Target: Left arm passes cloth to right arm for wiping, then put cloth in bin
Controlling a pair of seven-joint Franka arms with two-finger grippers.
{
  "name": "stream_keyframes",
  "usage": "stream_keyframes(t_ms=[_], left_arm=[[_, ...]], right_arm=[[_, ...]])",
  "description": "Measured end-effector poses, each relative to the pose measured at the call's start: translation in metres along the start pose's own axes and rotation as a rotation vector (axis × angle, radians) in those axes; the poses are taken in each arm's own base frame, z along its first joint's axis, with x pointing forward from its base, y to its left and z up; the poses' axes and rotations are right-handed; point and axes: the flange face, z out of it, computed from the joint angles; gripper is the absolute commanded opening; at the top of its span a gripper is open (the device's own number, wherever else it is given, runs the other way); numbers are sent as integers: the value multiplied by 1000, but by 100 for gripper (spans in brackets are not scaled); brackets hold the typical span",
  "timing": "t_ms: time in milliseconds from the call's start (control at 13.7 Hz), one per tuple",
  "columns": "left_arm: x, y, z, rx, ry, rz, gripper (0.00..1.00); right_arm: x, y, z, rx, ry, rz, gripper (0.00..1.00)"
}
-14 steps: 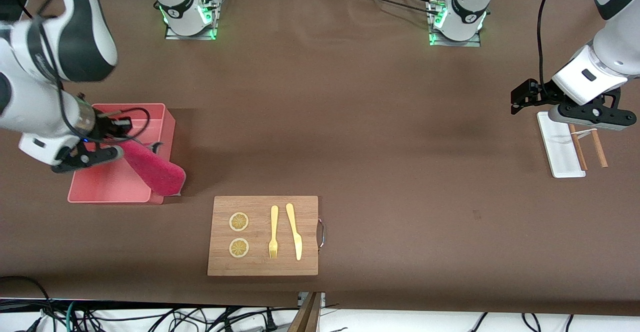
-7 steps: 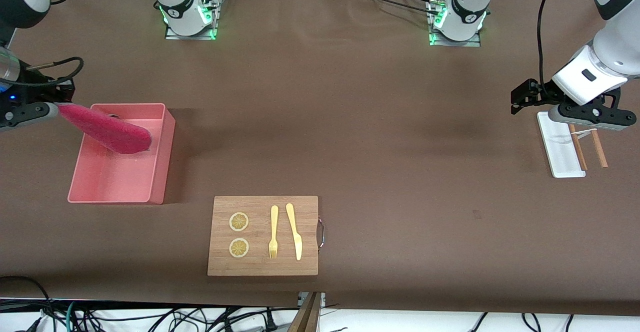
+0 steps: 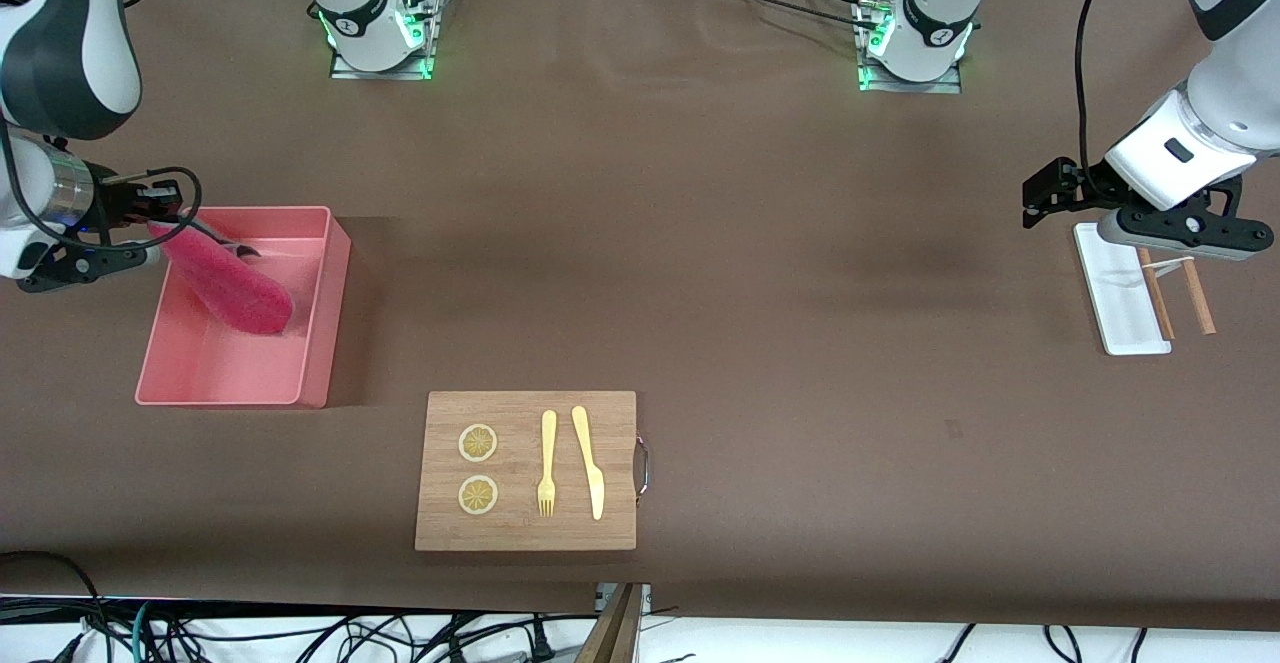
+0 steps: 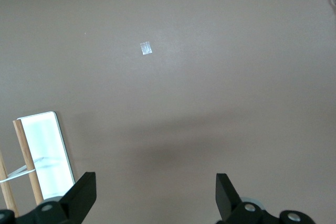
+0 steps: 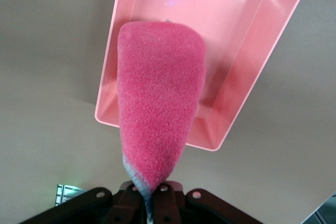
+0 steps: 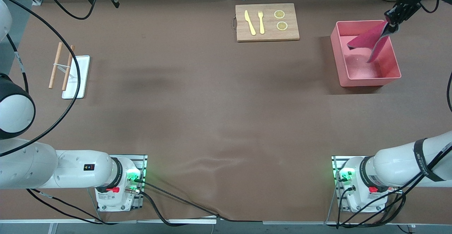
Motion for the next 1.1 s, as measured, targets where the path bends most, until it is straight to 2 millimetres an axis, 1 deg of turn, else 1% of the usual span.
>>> stream_keyframes(t_ms=[73,220,293,439,585,805,951,1098], left_arm=[[0,0,0,0,0,0,100],[0,0,0,0,0,0,100],[0,0,0,0,0,0,100],[0,0,0,0,0,0,100],[0,0,0,0,0,0,100],[0,-1,0,0,0,-1,100],[0,-1,0,0,0,-1,100],[0,-1,0,0,0,-1,100]], right_arm=[[0,0,5,-1,5,3,2],[-4,2,9,-4,21,17,100],[-7,2,6,-1,34,22,100],[-13,-1,-7,11,75,27,100],[-24,-3,-26,7,120,32,100],[-47,-9,-60,-14,188,36,100],[-60,-21,-83,-26,233,43,100],[-72,-37,-105,-28,250,98,100]])
